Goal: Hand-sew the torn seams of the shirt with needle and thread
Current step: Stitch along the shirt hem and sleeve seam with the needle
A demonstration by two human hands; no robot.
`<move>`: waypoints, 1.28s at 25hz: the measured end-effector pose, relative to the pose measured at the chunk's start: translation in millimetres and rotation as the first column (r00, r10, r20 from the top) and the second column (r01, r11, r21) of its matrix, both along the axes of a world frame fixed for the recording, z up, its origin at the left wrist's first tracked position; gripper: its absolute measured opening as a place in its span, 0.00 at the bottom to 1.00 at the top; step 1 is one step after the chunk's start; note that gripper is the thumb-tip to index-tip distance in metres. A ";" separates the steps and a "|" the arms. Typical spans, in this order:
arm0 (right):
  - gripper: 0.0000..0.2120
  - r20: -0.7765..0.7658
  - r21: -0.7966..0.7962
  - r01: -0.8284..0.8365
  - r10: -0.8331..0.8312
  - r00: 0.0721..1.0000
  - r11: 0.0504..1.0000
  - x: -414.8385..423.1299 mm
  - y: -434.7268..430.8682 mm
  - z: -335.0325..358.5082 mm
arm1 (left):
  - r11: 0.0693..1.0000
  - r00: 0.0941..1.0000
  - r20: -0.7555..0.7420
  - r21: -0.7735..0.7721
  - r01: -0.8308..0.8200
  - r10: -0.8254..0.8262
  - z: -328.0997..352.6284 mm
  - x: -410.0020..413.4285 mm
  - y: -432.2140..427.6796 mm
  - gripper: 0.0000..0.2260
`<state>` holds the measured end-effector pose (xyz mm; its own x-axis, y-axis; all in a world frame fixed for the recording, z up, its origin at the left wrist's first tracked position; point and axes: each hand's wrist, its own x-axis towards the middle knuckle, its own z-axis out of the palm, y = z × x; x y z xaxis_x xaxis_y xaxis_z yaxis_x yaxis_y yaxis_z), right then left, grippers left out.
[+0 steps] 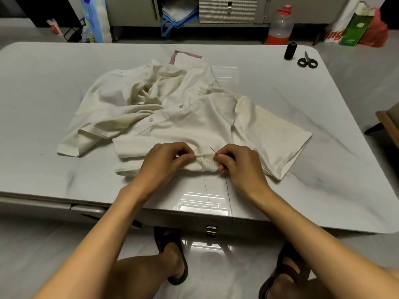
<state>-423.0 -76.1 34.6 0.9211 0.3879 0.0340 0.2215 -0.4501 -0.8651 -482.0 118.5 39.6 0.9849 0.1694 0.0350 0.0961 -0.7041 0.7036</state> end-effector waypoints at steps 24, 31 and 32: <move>0.08 -0.132 -0.046 -0.043 0.037 0.991 0.998 13.0 1.2 9.2 | 0.960 0.999 -0.040 0.281 0.017 -0.005 8.3 11.0 -10.6 0.14; 0.08 -0.114 -0.064 -0.038 0.030 0.993 0.997 14.0 2.7 8.4 | 0.971 0.989 -0.113 0.230 -0.066 0.094 14.7 11.2 -20.3 0.07; 0.08 -0.112 -0.063 -0.035 0.028 0.993 0.997 14.0 2.6 7.9 | 0.986 0.987 -0.138 0.153 -0.063 0.084 14.7 10.6 -18.6 0.07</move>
<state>-409.0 -73.4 42.6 0.9050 0.4149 -0.0937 0.1408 -0.5002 -0.8544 -471.4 99.9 54.3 0.9665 0.2451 -0.0759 0.2440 -0.7862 0.5677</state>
